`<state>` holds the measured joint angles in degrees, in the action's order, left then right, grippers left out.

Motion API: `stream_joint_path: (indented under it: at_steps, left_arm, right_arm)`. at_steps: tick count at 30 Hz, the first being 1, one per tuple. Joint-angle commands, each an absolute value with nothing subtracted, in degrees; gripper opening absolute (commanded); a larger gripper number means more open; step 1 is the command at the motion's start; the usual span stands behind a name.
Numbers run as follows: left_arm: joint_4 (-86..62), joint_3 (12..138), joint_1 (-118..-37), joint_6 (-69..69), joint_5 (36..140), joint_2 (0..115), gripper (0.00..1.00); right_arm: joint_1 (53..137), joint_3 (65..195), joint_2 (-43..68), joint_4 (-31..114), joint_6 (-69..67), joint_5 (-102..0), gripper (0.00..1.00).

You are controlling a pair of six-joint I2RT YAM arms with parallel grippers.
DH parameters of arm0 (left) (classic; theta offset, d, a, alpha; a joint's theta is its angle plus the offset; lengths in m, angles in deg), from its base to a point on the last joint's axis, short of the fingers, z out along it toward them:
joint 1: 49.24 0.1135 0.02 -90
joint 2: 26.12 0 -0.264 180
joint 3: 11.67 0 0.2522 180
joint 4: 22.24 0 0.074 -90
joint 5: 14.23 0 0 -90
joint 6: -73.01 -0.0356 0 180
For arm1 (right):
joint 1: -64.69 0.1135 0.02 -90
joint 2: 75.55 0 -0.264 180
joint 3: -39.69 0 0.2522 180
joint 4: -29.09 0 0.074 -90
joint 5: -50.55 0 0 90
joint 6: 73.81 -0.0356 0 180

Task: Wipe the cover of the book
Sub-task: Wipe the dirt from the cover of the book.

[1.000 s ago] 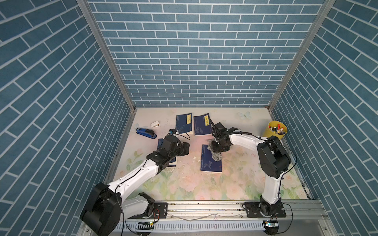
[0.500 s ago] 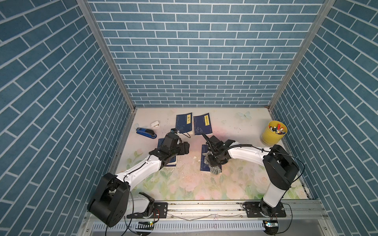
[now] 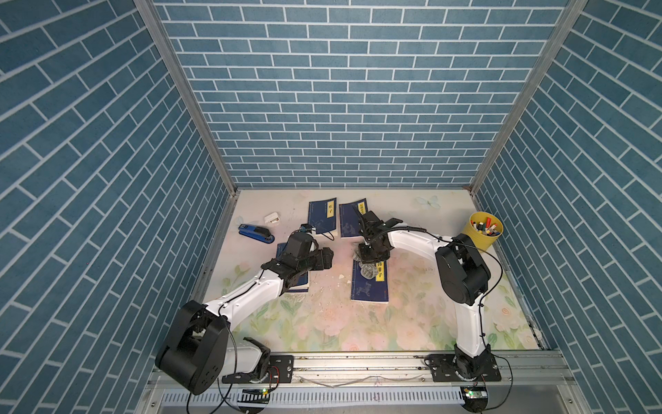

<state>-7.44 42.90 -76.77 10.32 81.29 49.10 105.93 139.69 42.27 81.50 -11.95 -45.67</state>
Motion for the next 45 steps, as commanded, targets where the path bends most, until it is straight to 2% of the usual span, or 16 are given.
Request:
stream_joint_path:
  at_steps: [1,8,12,21,26,32,39,45]
  left_arm:
    - [-7.11,44.63,-76.05,9.66,79.59,48.87,0.86]
    - [-6.84,43.76,-75.98,11.43,77.45,47.47,0.86]
    - [-5.8,43.46,-75.92,12.35,77.0,45.89,0.86]
    - [-4.35,42.48,-75.92,12.6,75.39,45.39,0.86]
    - [-4.71,42.05,-75.89,12.99,74.99,44.27,0.86]
    - [-4.35,43.02,-75.87,12.38,74.69,44.45,0.86]
    - [-4.18,43.13,-75.79,11.92,74.61,44.14,0.86]
    - [-4.26,43.79,-75.75,11.08,74.74,44.62,0.86]
  right_arm:
    - [108.67,135.1,41.37,84.68,-10.99,-46.13,0.0]
    - [115.3,121.57,34.07,78.69,-15.65,-47.46,0.0]
    - [115.89,117.63,32.53,76.46,-15.81,-48.03,0.0]
    - [105.73,129.31,40.82,77.3,-7.95,-49.39,0.0]
    - [105.51,136.67,43.88,80.91,-4.99,-50.67,0.0]
    - [110.34,130.69,40.11,79.87,-7.77,-50.53,0.0]
    - [115.56,113.98,30.0,72.57,-16.48,-53.11,0.0]
    - [110.86,120.6,34.71,74.4,-11.91,-51.63,0.0]
